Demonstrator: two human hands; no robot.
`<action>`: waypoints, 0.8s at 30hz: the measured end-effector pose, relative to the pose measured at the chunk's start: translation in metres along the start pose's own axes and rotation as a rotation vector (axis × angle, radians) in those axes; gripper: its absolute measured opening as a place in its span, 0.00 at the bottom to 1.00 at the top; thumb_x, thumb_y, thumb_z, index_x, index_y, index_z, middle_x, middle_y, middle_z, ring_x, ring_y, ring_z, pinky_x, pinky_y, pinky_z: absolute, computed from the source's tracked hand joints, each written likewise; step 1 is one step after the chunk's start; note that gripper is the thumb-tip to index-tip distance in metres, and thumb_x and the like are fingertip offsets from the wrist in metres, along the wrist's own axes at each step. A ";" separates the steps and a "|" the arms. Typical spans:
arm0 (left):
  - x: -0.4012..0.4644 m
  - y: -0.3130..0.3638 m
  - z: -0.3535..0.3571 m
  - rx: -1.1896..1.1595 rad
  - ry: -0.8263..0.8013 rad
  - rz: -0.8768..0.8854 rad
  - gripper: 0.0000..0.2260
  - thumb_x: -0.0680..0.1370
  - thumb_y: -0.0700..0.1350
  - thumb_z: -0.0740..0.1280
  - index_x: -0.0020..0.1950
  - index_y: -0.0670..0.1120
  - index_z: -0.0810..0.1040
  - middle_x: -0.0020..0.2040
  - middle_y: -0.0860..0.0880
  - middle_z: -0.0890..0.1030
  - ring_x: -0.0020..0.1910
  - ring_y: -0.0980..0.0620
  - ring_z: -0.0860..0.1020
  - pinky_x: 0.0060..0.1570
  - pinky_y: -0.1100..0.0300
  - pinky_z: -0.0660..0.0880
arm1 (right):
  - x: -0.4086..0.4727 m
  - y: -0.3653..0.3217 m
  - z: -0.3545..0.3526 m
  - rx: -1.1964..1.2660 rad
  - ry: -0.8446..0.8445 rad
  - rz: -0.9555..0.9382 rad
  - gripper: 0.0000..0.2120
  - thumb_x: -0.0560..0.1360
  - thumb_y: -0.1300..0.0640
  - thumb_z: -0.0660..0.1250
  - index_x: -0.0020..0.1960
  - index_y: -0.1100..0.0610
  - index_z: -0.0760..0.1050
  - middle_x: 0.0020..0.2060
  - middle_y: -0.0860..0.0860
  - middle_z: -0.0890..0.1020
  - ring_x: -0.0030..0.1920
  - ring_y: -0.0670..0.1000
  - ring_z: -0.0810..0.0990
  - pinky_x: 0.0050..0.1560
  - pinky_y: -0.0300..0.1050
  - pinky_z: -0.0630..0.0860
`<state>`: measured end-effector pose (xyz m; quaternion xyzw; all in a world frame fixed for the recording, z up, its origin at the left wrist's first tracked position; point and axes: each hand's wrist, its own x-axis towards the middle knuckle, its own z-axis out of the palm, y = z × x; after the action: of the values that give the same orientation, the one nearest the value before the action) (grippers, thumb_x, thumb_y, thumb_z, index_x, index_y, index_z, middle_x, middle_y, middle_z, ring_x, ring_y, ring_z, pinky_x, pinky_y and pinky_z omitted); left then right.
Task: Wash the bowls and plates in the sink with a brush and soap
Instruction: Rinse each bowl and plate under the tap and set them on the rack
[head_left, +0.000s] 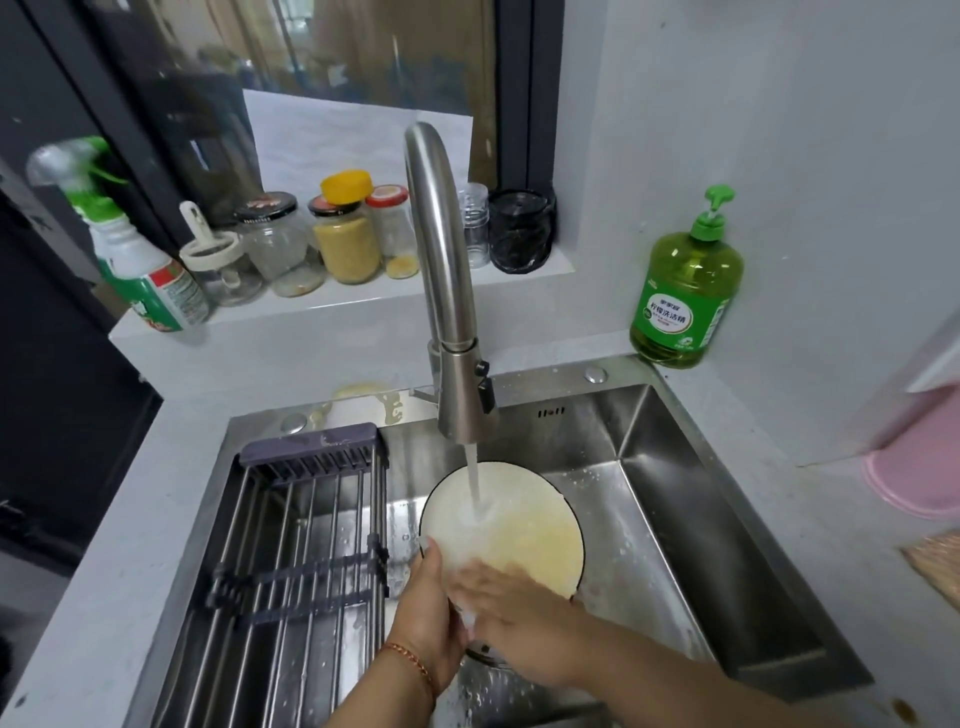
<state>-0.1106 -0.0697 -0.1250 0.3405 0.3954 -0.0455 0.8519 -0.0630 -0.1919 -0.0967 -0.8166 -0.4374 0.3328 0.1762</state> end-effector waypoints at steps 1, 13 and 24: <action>-0.001 0.000 0.000 0.023 -0.008 -0.010 0.31 0.78 0.65 0.53 0.67 0.42 0.73 0.57 0.40 0.83 0.55 0.42 0.82 0.47 0.48 0.80 | 0.006 -0.006 -0.001 0.041 -0.012 -0.023 0.26 0.80 0.53 0.46 0.78 0.48 0.50 0.78 0.44 0.49 0.76 0.43 0.43 0.75 0.49 0.38; 0.004 0.002 -0.006 0.010 -0.101 -0.008 0.31 0.74 0.68 0.56 0.69 0.49 0.72 0.60 0.40 0.81 0.55 0.36 0.81 0.35 0.44 0.81 | 0.010 0.019 -0.031 -0.307 0.021 0.395 0.35 0.79 0.36 0.44 0.78 0.54 0.40 0.78 0.54 0.44 0.77 0.55 0.40 0.76 0.53 0.40; 0.005 0.017 0.009 0.011 -0.128 0.032 0.29 0.77 0.66 0.50 0.71 0.51 0.69 0.72 0.55 0.68 0.70 0.48 0.69 0.54 0.50 0.74 | 0.023 -0.032 -0.040 -0.079 -0.038 0.027 0.28 0.82 0.57 0.49 0.78 0.51 0.41 0.78 0.48 0.42 0.76 0.48 0.36 0.74 0.54 0.34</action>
<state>-0.0958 -0.0611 -0.1148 0.3478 0.3344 -0.0560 0.8741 -0.0447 -0.1551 -0.0586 -0.8224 -0.4422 0.3331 0.1309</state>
